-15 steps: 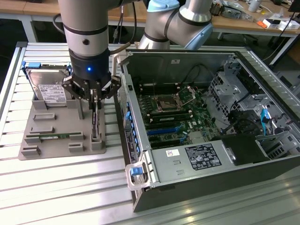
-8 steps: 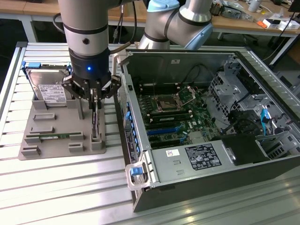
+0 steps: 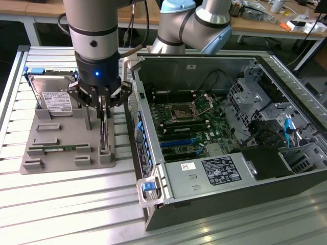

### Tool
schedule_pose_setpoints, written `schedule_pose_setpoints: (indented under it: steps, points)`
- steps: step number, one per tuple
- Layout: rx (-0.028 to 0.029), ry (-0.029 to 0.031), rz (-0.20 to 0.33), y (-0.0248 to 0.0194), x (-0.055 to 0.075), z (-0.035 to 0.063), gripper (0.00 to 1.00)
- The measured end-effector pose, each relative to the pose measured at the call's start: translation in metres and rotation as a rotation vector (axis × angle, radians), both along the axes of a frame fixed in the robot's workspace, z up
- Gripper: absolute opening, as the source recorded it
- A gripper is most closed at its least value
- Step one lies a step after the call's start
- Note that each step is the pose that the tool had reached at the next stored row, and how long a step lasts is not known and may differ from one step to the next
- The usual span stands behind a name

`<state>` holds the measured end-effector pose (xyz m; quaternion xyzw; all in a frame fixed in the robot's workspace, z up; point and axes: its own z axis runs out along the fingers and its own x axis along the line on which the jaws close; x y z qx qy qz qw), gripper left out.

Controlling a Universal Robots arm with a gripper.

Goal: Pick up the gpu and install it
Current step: 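Pick up the gpu and move the gpu toward the slot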

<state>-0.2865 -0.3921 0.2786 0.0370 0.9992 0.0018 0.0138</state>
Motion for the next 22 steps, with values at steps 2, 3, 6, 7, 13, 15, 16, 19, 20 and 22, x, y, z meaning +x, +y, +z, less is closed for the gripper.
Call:
schedule_pose_setpoints:
  steps: [2, 3, 6, 7, 13, 15, 16, 19, 20, 22]
  points:
    - [0.0, 0.0, 0.0, 0.0, 0.0, 0.0003, 0.25]
    - [0.0, 0.0, 0.0, 0.0, 0.0, 0.0006, 0.25]
    - [0.0, 0.0, 0.0, 0.0, 0.0, 0.0013, 0.25]
    - [0.0, 0.0, 0.0, 0.0, 0.0, 0.0018, 0.25]
    - [0.0, 0.0, 0.0, 0.0, 0.0, 0.0046, 0.25]
    - [0.0, 0.0, 0.0, 0.0, 0.0, 0.005, 0.25]
    - [0.0, 0.0, 0.0, 0.0, 0.0, 0.0052, 0.25]
    - [0.0, 0.0, 0.0, 0.0, 0.0, 0.0058, 0.25]
    - [0.0, 0.0, 0.0, 0.0, 0.0, 0.006, 0.25]
    - [0.0, 0.0, 0.0, 0.0, 0.0, 0.0066, 0.25]
